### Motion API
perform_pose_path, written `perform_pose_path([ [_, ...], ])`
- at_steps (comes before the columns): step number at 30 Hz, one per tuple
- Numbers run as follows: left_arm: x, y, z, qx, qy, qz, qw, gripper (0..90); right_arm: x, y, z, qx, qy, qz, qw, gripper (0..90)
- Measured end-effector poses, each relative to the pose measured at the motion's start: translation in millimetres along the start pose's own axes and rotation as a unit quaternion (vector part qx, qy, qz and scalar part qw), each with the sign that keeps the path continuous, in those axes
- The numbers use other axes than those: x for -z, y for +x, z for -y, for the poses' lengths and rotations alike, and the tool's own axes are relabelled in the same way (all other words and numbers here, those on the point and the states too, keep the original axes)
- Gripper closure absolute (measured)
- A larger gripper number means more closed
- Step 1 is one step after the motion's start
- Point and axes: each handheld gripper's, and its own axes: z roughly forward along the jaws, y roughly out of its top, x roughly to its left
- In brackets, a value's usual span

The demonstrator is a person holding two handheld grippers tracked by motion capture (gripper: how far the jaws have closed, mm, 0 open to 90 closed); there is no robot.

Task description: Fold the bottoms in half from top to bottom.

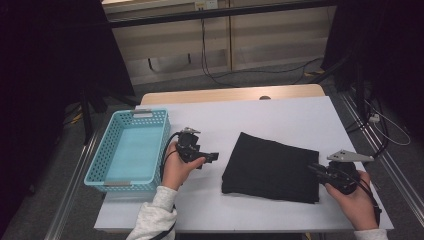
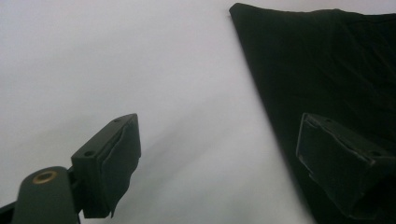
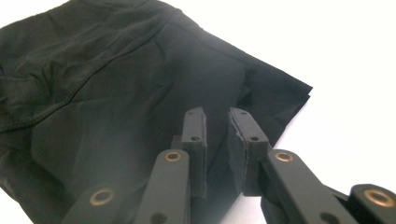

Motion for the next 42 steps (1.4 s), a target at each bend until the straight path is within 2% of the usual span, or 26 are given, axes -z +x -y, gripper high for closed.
perform_pose_path([
  [9,2.1,-0.7,4.5,-0.001,0.004,0.000,1.0000,13.8,-11.9,3.1,-10.8,0.019,-0.009,0.020,0.9996,50.3],
  [12,3.6,-0.2,7.1,-0.001,0.003,0.000,1.0000,13.8,-17.7,4.3,-14.7,0.021,-0.008,0.018,0.9996,40.7],
  [14,4.7,-0.4,8.7,0.000,0.001,0.001,1.0000,13.8,-21.4,5.4,-16.9,0.027,0.001,0.010,0.9996,39.1],
  [17,5.8,-2.6,10.5,-0.001,0.003,0.008,1.0000,13.8,-26.7,6.2,-18.5,0.034,-0.001,0.012,0.9993,30.6],
  [25,7.2,-9.7,14.8,-0.008,0.007,0.018,0.9998,13.4,-33.4,0.2,-22.0,0.034,-0.007,0.012,0.9993,22.9],
  [30,8.8,-9.6,17.4,-0.011,0.011,0.016,0.9997,13.4,-36.9,-1.8,-25.1,0.034,-0.009,0.009,0.9993,23.6],
  [33,10.0,-7.8,19.6,-0.010,0.011,0.012,0.9998,13.4,-37.3,-5.3,-27.9,0.028,-0.012,0.011,0.9995,37.2],
  [34,10.5,-7.0,20.4,-0.008,0.011,0.009,0.9999,13.4,-38.2,-6.9,-28.4,0.028,-0.011,0.020,0.9994,41.4],
  [36,11.6,-5.4,21.2,-0.007,0.011,0.006,0.9999,13.4,-40.8,-9.2,-27.8,0.024,-0.006,0.017,0.9996,50.5],
  [39,12.8,-4.3,21.5,-0.007,0.011,0.001,0.9999,13.4,-46.0,-11.1,-24.7,0.013,0.012,0.019,0.9997,54.9],
  [42,12.0,-4.7,20.9,-0.008,0.010,0.002,0.9999,13.4,-49.1,-10.1,-20.8,0.017,0.031,0.018,0.9992,59.3],
])
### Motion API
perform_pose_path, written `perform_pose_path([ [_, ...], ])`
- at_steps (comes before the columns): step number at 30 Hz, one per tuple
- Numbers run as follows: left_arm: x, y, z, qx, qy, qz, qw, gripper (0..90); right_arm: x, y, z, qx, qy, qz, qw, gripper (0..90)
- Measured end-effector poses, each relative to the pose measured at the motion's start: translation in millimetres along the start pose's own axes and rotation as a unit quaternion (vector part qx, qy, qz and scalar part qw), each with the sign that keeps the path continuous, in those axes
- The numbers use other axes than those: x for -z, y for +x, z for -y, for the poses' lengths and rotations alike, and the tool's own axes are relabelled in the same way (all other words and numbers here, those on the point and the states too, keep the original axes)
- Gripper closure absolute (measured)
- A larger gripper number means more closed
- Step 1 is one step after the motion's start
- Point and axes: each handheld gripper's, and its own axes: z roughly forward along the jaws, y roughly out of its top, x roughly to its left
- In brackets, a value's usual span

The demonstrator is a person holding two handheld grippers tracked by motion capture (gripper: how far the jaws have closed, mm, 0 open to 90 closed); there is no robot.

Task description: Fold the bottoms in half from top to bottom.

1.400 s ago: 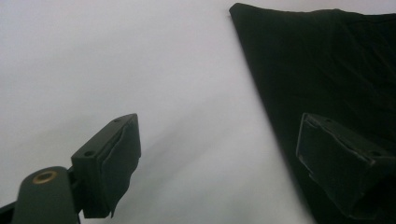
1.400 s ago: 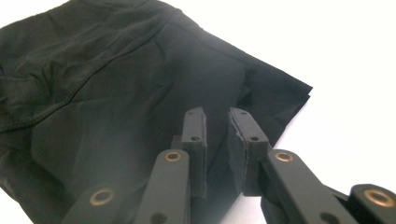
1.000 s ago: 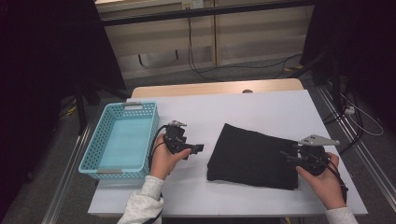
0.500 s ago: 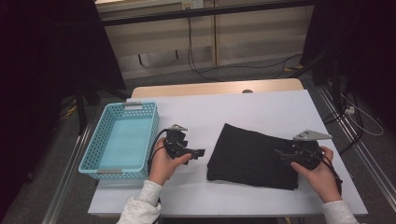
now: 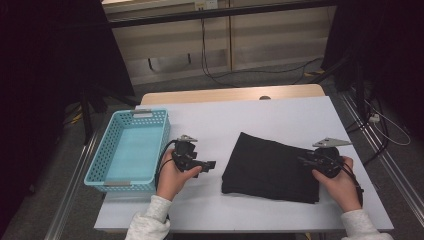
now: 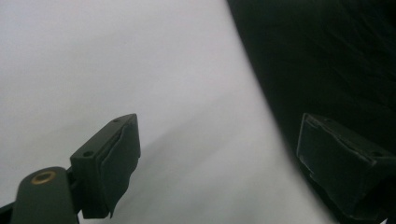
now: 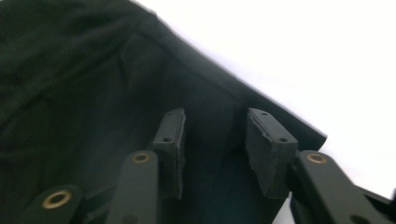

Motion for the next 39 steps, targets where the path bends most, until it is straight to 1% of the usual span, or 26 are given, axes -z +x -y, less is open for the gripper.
perform_pose_path([
  [2,-0.9,-0.4,-0.7,-0.001,0.001,0.000,1.0000,13.4,-2.0,0.7,2.5,-0.006,0.007,-0.003,1.0000,63.8],
  [3,-1.3,-0.3,-1.1,-0.004,0.002,-0.001,1.0000,13.4,-1.9,0.4,3.1,-0.015,0.005,-0.002,0.9999,66.3],
  [4,-1.8,-0.8,-1.3,-0.002,0.002,0.001,1.0000,13.4,-1.6,0.4,3.0,-0.019,0.006,-0.004,0.9998,74.9],
  [5,-2.1,-0.9,-1.6,-0.003,0.002,0.003,1.0000,13.4,-1.5,0.7,2.9,-0.018,0.007,-0.014,0.9997,83.1],
  [6,-2.2,-1.1,-1.8,-0.004,0.004,0.004,1.0000,13.4,-1.8,1.1,3.1,-0.020,0.007,-0.019,0.9996,86.2],
  [8,-2.8,-2.0,-2.0,-0.005,0.001,0.001,1.0000,13.4,-1.6,2.7,1.9,-0.017,0.006,-0.013,0.9998,86.9],
  [10,-2.8,-2.5,-2.3,-0.005,0.002,0.004,1.0000,13.4,1.7,1.5,0.7,-0.023,-0.004,-0.005,0.9997,87.1],
  [12,-3.4,-3.4,-2.3,-0.006,0.002,0.000,1.0000,13.4,8.0,-0.9,-0.9,-0.029,-0.014,-0.010,0.9994,87.2],
  [13,-3.7,-3.6,-2.4,-0.007,0.002,0.003,1.0000,13.4,11.9,-1.9,-1.2,-0.031,-0.019,-0.011,0.9993,87.1],
  [16,-4.0,-5.1,-2.9,-0.007,0.003,0.006,1.0000,13.4,17.2,-5.7,2.6,-0.026,-0.017,-0.002,0.9995,86.9],
  [17,-4.0,-5.7,-2.9,-0.007,0.002,0.007,1.0000,13.4,16.5,-7.5,5.2,-0.030,-0.013,-0.001,0.9995,86.8],
  [19,-3.5,-7.2,-3.3,-0.008,0.002,0.008,0.9999,13.4,15.6,-11.2,9.4,-0.037,-0.011,0.010,0.9992,86.7],
  [20,-3.0,-8.0,-3.5,-0.010,0.003,0.012,0.9999,13.4,15.9,-12.2,10.1,-0.039,-0.014,0.011,0.9991,85.2],
  [21,-2.8,-9.5,-3.6,-0.010,0.000,0.010,0.9999,13.4,16.5,-12.5,10.4,-0.040,-0.020,0.012,0.9989,78.6],
  [22,-2.3,-10.1,-4.1,-0.011,0.001,0.014,0.9998,13.4,16.8,-12.0,10.3,-0.041,-0.027,0.021,0.9986,67.1],
  [23,-2.4,-11.2,-4.0,-0.012,0.001,0.015,0.9998,13.4,16.9,-11.7,10.1,-0.042,-0.028,0.026,0.9984,62.3],
  [24,-2.8,-12.6,-3.3,-0.011,0.001,0.017,0.9998,13.4,17.2,-11.6,9.7,-0.044,-0.029,0.026,0.9983,59.6],
  [26,-4.5,-15.5,-1.1,-0.012,0.003,0.018,0.9997,13.4,17.8,-11.3,8.7,-0.046,-0.040,0.031,0.9977,47.5],
  [27,-4.7,-16.3,-0.4,-0.016,0.009,0.022,0.9996,13.4,18.4,-11.1,8.1,-0.048,-0.040,0.034,0.9975,44.1],
  [29,-5.8,-19.7,1.0,-0.015,0.006,0.023,0.9996,13.4,19.1,-10.5,7.5,-0.048,-0.043,0.041,0.9971,36.4],
  [30,-6.0,-21.2,1.3,-0.019,0.008,0.027,0.9994,13.5,19.1,-10.1,7.4,-0.048,-0.044,0.045,0.9969,33.0],
  [33,-8.8,-28.0,2.4,-0.020,0.007,0.030,0.9993,13.9,19.5,-7.6,7.8,-0.052,-0.046,0.047,0.9965,29.6],
  [35,-12.0,-32.2,4.1,-0.026,0.011,0.032,0.9991,15.1,18.6,-4.9,8.0,-0.048,-0.046,0.044,0.9969,28.0],
  [37,-15.9,-35.5,6.6,-0.031,0.013,0.029,0.9990,16.1,17.4,-2.2,8.3,-0.042,-0.044,0.039,0.9974,27.5],
  [38,-17.7,-36.9,7.6,-0.033,0.014,0.029,0.9989,16.6,17.2,-1.1,8.5,-0.041,-0.045,0.039,0.9974,26.8],
  [39,-19.5,-38.4,8.2,-0.036,0.017,0.033,0.9987,18.5,17.2,0.0,8.7,-0.040,-0.046,0.042,0.9973,26.2],
])
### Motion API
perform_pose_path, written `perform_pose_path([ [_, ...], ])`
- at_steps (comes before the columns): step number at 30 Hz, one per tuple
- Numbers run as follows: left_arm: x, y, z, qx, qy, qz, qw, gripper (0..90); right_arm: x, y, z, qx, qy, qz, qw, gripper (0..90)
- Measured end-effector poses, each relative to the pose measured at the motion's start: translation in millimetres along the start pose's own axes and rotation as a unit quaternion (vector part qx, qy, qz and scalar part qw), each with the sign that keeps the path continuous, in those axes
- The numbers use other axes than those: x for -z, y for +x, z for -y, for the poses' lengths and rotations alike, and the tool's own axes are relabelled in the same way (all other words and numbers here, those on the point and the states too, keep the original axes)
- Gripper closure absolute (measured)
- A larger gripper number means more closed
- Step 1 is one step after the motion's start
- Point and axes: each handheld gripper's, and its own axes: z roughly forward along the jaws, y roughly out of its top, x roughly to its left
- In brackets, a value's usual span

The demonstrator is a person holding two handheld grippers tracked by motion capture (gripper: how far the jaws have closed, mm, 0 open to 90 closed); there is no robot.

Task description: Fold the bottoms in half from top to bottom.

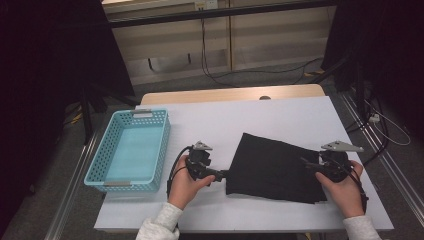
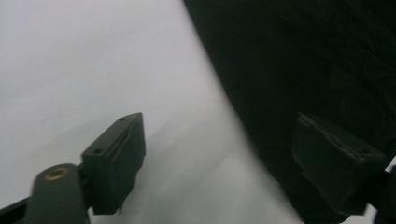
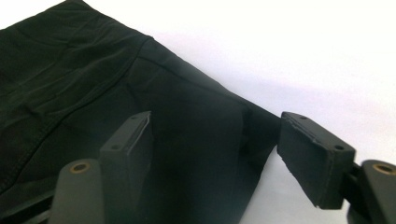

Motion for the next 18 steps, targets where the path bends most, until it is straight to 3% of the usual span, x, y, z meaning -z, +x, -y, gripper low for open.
perform_pose_path([
  [9,-14.3,-12.0,4.4,-0.006,0.021,0.002,0.9998,30.7,2.9,-1.3,0.3,0.000,-0.015,0.005,0.9999,22.1],
  [15,-16.1,-24.3,5.5,-0.014,0.030,-0.018,0.9993,37.0,3.0,-3.2,1.4,-0.004,-0.016,0.005,0.9999,22.0],
  [18,-17.5,-30.9,7.4,-0.015,0.022,-0.027,0.9993,41.3,3.0,-2.2,1.0,-0.002,-0.015,0.006,0.9999,22.0],
])
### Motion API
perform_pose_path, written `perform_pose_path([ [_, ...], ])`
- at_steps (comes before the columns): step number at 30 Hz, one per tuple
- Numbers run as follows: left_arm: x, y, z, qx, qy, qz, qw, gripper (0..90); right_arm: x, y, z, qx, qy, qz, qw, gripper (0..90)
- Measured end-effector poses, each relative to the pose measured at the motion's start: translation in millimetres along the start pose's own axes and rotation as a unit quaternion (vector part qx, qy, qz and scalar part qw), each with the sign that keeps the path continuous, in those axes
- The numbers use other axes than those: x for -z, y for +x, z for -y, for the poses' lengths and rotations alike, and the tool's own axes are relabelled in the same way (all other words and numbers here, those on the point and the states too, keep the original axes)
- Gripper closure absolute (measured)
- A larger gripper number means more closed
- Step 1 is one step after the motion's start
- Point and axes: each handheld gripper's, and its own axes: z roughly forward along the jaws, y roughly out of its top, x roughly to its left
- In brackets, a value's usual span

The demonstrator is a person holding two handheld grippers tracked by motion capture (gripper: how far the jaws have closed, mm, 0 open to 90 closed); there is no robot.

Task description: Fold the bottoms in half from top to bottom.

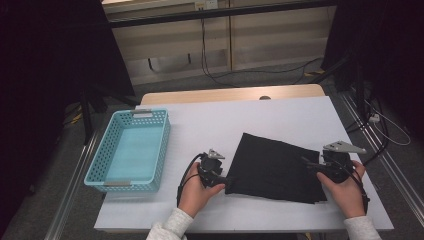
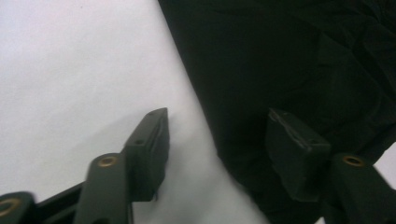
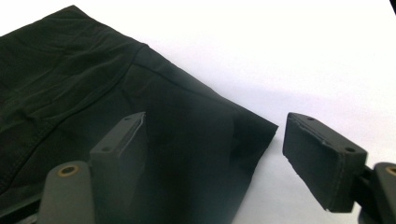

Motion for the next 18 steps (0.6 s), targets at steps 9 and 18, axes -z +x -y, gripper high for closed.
perform_pose_path([
  [9,0.1,-2.3,1.9,0.021,0.001,0.022,0.9995,67.8,1.8,1.2,-0.3,0.000,-0.004,-0.001,1.0000,22.1],
  [18,-1.8,-2.9,2.0,0.045,0.004,0.034,0.9984,83.1,-0.5,4.0,-2.2,0.005,-0.006,-0.003,1.0000,22.0],
])
